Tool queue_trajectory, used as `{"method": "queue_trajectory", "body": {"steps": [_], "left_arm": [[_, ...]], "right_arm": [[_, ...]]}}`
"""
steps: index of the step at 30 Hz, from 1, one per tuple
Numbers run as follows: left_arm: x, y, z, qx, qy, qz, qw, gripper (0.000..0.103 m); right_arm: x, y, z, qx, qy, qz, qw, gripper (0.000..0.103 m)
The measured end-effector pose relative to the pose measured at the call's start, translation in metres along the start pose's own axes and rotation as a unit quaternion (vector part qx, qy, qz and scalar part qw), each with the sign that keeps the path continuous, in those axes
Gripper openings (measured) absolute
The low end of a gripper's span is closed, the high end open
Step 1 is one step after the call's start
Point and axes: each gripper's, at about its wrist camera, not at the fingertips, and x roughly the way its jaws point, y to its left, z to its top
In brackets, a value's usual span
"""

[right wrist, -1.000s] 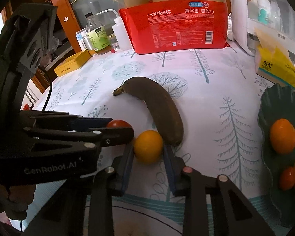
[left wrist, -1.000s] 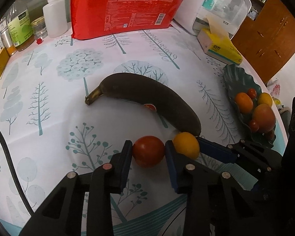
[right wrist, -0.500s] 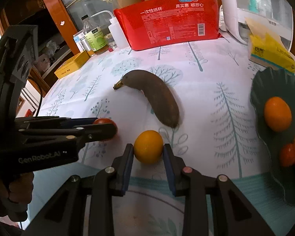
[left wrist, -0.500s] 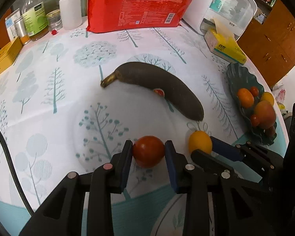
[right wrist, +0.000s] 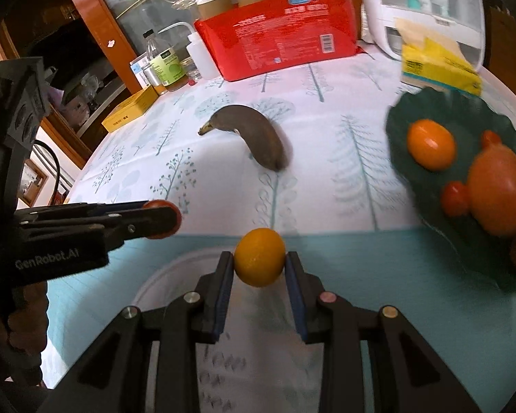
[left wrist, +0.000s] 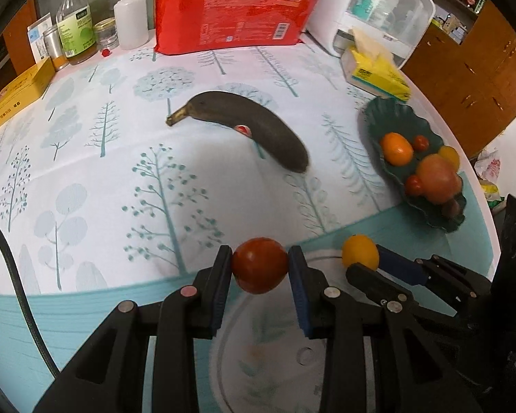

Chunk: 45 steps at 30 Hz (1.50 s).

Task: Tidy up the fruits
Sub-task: 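Carry the tomato toward the green plate with the left tool while the right tool carries the mandarin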

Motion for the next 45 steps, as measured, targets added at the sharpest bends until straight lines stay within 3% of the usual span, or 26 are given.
{"method": "queue_trajectory", "body": {"steps": [10,26,36,45], "left_arm": [[-0.018,-0.050,-0.017,0.002,-0.009,-0.010,0.9999,0.032],[-0.018,-0.136,-0.012,-0.020,-0.035,-0.020,0.9990,0.032],[0.006,-0.180,0.005,-0.037,-0.046,-0.015,0.9981,0.032],[0.035,-0.207,0.020,-0.057,-0.038,-0.009,0.9976,0.032]], "right_arm": [[-0.045,-0.031,-0.022,0.003,-0.002,-0.015,1.000,0.031],[-0.112,-0.112,-0.016,-0.018,-0.012,-0.040,0.999,0.031],[-0.124,-0.177,-0.004,-0.023,-0.001,-0.057,0.998,0.031],[-0.117,-0.216,0.004,-0.026,0.018,-0.037,0.999,0.031]]}}
